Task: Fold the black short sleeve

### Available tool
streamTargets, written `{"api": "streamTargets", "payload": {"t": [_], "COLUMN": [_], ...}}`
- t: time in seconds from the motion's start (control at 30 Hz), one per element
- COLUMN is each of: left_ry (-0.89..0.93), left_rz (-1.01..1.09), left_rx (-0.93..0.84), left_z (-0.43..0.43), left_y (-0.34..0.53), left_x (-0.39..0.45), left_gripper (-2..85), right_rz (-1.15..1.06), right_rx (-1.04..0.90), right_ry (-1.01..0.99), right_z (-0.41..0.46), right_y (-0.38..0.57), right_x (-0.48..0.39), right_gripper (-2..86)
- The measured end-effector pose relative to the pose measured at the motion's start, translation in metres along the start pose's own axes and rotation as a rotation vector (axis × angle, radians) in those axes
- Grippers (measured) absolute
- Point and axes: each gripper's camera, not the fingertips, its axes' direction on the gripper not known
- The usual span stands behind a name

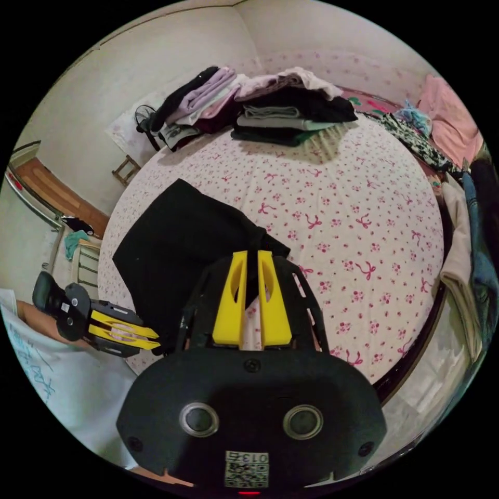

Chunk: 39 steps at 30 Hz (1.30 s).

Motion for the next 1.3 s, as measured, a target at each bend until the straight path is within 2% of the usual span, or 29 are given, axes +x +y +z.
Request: {"api": "streamTargets", "payload": {"t": [0.07, 0.13, 0.2, 0.27, 0.33, 0.43, 0.5, 0.63, 0.77, 0.93, 1.03, 1.13, 1.2, 1.3], "left_ry": [0.026, 0.077, 0.093, 0.025, -0.139, -0.314, -0.346, -0.319, -0.278, -0.385, -0.354, -0.32, -0.286, -0.219], "left_rz": [-0.004, 0.007, 0.003, -0.028, -0.101, -0.183, -0.219, -0.261, -0.297, -0.273, -0.241, -0.222, -0.242, -0.325], "left_rx": [-0.033, -0.006, 0.034, 0.077, 0.104, 0.062, 0.049, -0.073, -0.02, 0.0, -0.05, -0.061, -0.064, 0.007], "left_z": [0.015, 0.004, -0.011, -0.024, -0.035, -0.034, -0.032, -0.011, -0.024, -0.036, -0.026, -0.024, -0.031, -0.055], "left_y": [-0.001, 0.001, 0.008, 0.019, 0.033, 0.039, 0.041, 0.042, 0.051, 0.06, 0.058, 0.06, 0.064, 0.085], "left_x": [-0.005, -0.008, -0.011, -0.017, -0.034, -0.061, -0.076, -0.108, -0.122, -0.143, -0.163, -0.18, -0.194, -0.224], "left_gripper": [2.4, 4.6, 5.4, 5.2, 4.3, 3.0, 2.2, 0.6, 0.0, 0.0, 0.0, 0.0, 0.2, 1.2], "right_rz": [0.028, 0.066, 0.081, 0.049, -0.025, -0.188, -0.254, -0.249, -0.08, -0.12, -0.195, -0.164, -0.06, 0.101], "right_rx": [-0.099, -0.066, -0.001, 0.053, 0.075, 0.048, -0.009, -0.235, -0.116, 0.008, -0.044, -0.149, -0.149, -0.145], "right_ry": [-0.017, -0.044, 0.021, 0.028, -0.018, -0.07, -0.08, 0.12, 0.08, 0.017, 0.024, 0.096, 0.064, 0.132], "right_z": [0.017, 0.003, -0.021, -0.049, -0.06, -0.061, -0.051, -0.024, -0.062, -0.089, -0.072, -0.056, -0.068, -0.095], "right_y": [0.005, 0.011, 0.021, 0.036, 0.047, 0.068, 0.08, 0.109, 0.125, 0.135, 0.135, 0.143, 0.148, 0.157], "right_x": [0.008, 0.013, 0.012, 0.001, -0.021, -0.074, -0.101, -0.115, -0.098, -0.135, -0.166, -0.166, -0.152, -0.129], "right_gripper": [4.4, 4.4, 3.6, 2.5, 1.8, 0.9, 0.5, 0.1, 0.2, 0.2, 0.2, 0.2, 0.4, 1.1]}}
